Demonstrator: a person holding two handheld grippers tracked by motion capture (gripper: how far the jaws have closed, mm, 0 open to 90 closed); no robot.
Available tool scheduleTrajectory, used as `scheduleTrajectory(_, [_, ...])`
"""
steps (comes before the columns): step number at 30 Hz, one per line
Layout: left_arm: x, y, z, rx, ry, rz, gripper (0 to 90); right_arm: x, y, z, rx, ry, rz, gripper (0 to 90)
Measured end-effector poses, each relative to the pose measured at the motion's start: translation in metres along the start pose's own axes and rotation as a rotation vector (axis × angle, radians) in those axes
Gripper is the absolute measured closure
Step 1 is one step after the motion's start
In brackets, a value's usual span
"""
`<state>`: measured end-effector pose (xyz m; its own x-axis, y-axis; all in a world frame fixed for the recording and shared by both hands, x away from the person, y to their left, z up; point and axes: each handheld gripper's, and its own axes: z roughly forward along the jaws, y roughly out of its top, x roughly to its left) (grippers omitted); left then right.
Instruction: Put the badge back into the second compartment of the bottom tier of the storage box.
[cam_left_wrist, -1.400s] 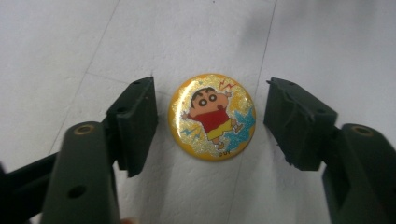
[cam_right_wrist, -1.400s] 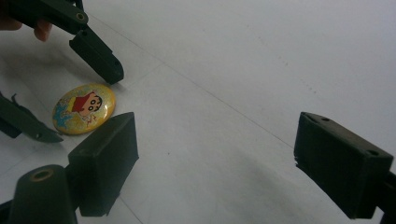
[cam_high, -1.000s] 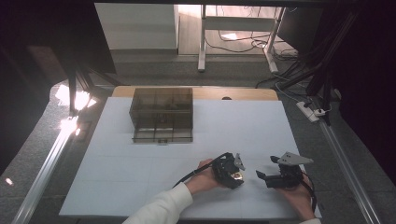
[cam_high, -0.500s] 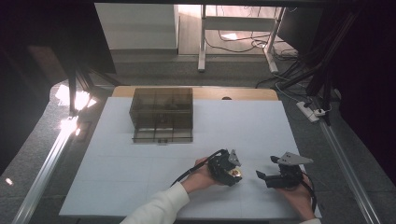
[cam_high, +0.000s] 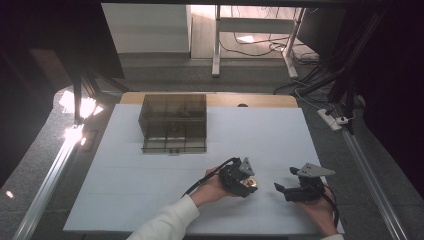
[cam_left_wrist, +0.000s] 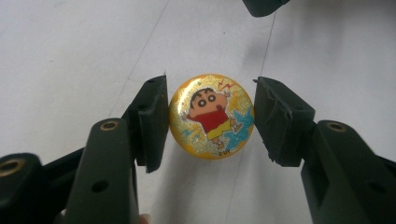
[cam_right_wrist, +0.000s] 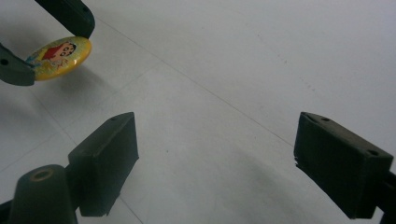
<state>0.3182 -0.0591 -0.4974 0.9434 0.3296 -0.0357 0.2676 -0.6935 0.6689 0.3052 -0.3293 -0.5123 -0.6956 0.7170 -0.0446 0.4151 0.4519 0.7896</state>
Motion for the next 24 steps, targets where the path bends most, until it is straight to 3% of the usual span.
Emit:
scheduleTrajectory(15, [0.009, -0.007, -0.022, -0.047, 0.001, 0.0, 46.5, 0.002, 0.0, -0.001, -0.009, -0.01, -0.012, 13.8])
scheduleTrajectory(24, [0.014, -0.012, -0.031, -0.068, 0.014, -0.003, 46.5, 0.003, -0.001, -0.002, -0.013, -0.01, 0.004, 13.8])
